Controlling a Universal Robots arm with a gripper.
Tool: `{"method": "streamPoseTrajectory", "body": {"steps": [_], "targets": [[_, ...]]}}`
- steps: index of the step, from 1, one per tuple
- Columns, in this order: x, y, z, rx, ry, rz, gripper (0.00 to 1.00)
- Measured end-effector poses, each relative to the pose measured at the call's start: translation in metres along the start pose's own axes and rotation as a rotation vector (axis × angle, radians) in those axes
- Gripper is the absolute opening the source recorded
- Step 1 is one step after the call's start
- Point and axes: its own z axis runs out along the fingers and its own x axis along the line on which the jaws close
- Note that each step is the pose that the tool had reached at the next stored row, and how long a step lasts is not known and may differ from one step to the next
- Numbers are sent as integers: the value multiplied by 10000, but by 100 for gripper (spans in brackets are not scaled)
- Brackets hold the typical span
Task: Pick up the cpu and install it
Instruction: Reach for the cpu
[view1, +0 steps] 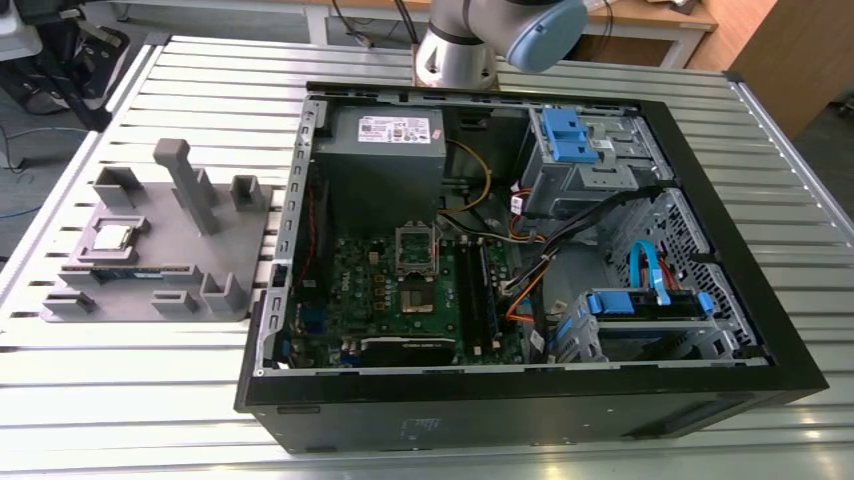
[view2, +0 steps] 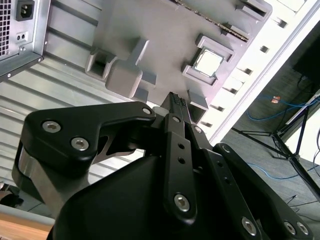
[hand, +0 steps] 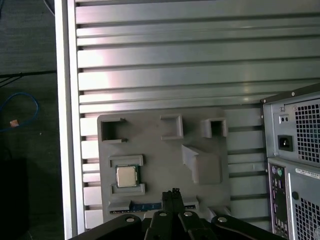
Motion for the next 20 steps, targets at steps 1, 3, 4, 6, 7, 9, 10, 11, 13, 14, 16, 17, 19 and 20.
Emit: {"method": "streamPoseTrajectory", "body": {"steps": [1, 3, 4, 6, 7, 9, 10, 11, 13, 14, 16, 17, 19, 20], "targets": [[9, -1, 7, 1, 1, 0, 11], [29, -3, 22, 0, 0, 0, 11], [38, -4, 29, 0, 0, 0, 11], [58, -6, 43, 0, 0, 0, 11], [68, -7, 51, 0, 0, 0, 11], [86, -9, 67, -1, -1, 1, 11], [95, -10, 74, 0, 0, 0, 11], [105, -11, 82, 0, 1, 0, 11], [122, -14, 98, 0, 0, 0, 11], [131, -15, 106, 0, 0, 0, 11], [148, -16, 119, 1, 1, 1, 11], [157, -17, 125, 1, 2, 0, 11], [179, -20, 139, 0, 0, 0, 11], [190, -21, 146, 1, 1, 0, 11]]}}
